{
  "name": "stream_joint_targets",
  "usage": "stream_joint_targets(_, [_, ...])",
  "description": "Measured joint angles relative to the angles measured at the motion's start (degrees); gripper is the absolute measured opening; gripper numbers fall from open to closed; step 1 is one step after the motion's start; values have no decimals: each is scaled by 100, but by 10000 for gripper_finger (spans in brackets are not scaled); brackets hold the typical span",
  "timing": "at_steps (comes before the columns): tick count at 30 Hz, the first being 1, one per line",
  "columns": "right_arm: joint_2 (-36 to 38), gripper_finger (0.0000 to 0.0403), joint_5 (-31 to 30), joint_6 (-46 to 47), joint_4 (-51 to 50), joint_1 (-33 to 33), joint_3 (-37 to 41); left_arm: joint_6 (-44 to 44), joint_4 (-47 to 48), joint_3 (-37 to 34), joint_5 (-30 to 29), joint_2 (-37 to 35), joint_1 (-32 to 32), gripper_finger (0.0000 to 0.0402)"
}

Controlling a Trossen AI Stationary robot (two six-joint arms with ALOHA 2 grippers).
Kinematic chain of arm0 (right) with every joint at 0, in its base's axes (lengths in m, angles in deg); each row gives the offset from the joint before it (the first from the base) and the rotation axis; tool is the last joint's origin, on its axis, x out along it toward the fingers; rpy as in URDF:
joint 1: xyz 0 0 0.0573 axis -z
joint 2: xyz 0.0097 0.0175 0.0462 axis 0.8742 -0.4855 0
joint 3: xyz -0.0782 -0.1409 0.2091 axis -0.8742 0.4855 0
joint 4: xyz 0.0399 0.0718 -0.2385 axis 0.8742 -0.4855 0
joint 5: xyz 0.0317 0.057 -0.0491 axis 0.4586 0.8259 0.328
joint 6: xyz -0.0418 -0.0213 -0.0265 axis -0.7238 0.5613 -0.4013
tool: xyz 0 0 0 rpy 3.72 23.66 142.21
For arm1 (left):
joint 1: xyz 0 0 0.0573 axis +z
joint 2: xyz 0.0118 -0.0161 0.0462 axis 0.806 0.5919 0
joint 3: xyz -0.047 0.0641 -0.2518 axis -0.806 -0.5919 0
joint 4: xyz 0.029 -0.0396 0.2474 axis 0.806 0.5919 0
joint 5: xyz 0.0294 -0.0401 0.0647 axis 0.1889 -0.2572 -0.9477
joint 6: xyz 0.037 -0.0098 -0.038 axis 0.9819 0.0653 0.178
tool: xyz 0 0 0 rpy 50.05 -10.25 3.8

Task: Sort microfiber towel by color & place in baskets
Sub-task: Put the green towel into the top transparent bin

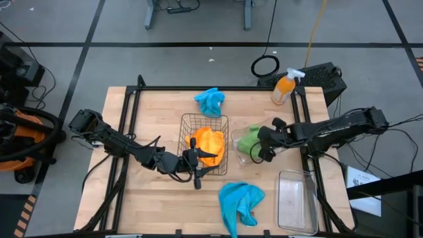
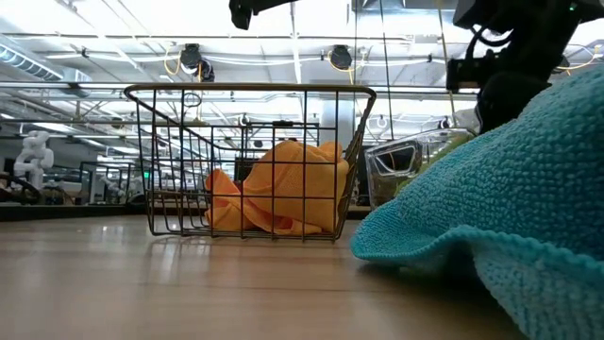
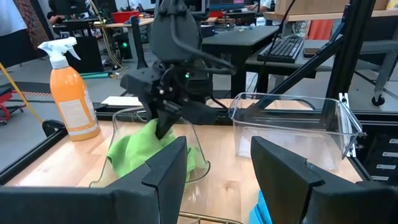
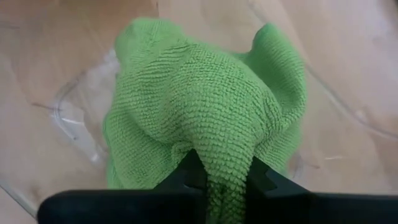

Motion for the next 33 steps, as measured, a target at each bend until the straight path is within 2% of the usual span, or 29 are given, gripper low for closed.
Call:
stream_joint_targets(6, [-22,52,151,213,-2,-3,0,2,48,0,40,0,0,185])
stream_joint_targets(13, [311,145,176,517,-55,-3,0,2,57,0,40,0,0,185])
stream_joint_targets(16, [509,184,472,628,-145,-3,0,0,66,0,40,0,0,185])
stream_joint_targets(21, [841,229,635,1050,-603,-5,-1,0,66,0,40,0,0,185])
stream_joint_targets(27, [1080,238,696,1458,-951,-5,-2,-2,63,0,40,0,0,185])
stream_joint_targets(33, [1080,236,710,1346,-957,-30,0,-19,63,0,40,0,0,185])
